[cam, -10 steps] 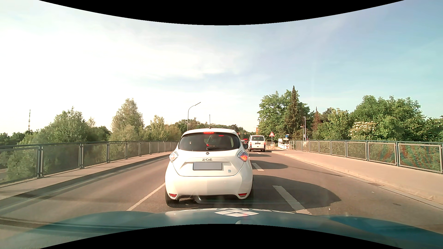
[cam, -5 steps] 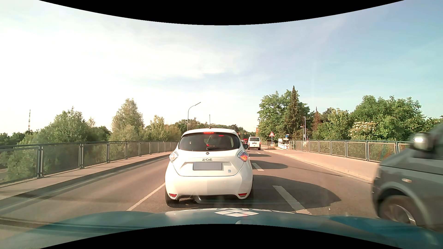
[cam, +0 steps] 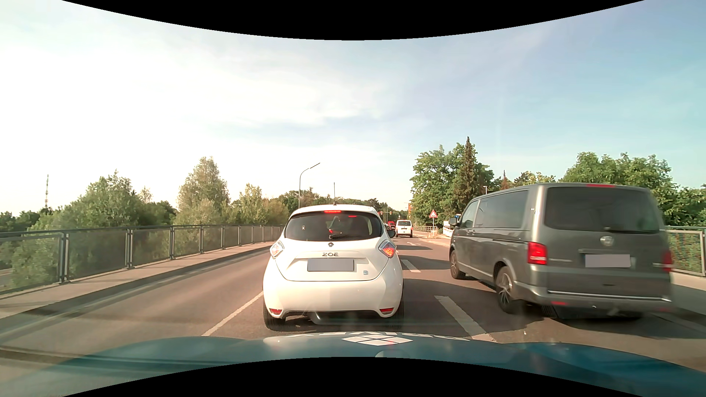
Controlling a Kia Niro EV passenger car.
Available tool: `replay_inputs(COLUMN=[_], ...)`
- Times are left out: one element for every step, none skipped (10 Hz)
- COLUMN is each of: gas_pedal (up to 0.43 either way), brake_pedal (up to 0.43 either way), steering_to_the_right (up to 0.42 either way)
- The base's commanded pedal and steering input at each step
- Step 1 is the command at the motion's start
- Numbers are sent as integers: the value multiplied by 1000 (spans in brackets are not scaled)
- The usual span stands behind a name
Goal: Follow the waypoints while adhering to traffic rules and regulations
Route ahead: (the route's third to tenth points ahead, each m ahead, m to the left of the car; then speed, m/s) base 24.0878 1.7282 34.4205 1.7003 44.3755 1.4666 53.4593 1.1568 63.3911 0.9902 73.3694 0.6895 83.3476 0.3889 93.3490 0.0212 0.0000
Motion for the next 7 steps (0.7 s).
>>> replay_inputs(gas_pedal=[0,0,0,0,0,0,0], brake_pedal=[305,305,305,305,305,305,305], steering_to_the_right=[-1,-1,-2,-2,-2,-1,-1])
